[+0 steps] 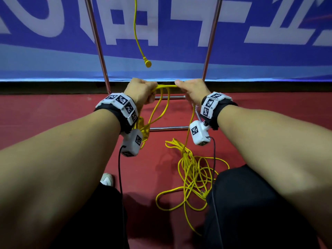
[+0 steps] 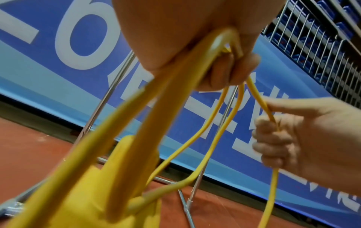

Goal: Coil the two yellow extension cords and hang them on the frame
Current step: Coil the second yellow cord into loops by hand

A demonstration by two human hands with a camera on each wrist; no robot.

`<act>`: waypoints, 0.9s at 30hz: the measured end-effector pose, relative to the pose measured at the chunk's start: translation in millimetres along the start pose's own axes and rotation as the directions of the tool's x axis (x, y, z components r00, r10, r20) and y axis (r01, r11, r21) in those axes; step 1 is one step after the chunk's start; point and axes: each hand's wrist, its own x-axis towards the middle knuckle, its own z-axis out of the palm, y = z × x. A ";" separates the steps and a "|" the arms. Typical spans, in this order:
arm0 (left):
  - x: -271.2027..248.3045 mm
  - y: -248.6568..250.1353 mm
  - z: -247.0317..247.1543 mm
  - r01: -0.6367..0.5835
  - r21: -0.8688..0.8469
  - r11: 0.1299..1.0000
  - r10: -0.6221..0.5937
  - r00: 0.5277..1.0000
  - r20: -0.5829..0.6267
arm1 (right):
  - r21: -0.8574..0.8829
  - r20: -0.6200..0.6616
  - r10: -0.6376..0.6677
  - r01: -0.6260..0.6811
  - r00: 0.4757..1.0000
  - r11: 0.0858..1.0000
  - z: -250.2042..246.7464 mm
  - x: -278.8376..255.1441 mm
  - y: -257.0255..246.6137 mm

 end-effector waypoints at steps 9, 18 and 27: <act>1.6 -6.6 -5.7 -0.019 0.184 0.983 -0.003 0.993 0.119 | -0.244 0.091 -0.208 0.225 0.974 0.943 7.7 -11.4 -24.3; -0.5 -4.2 -2.7 0.002 0.169 0.986 -0.041 0.972 0.231 | -0.369 0.169 -0.261 0.306 0.951 0.878 14.1 -16.3 -31.9; -2.7 3.6 -2.8 -0.075 0.132 0.988 0.047 0.978 0.205 | -0.111 0.283 -0.130 0.167 0.950 0.980 12.2 -10.9 -17.5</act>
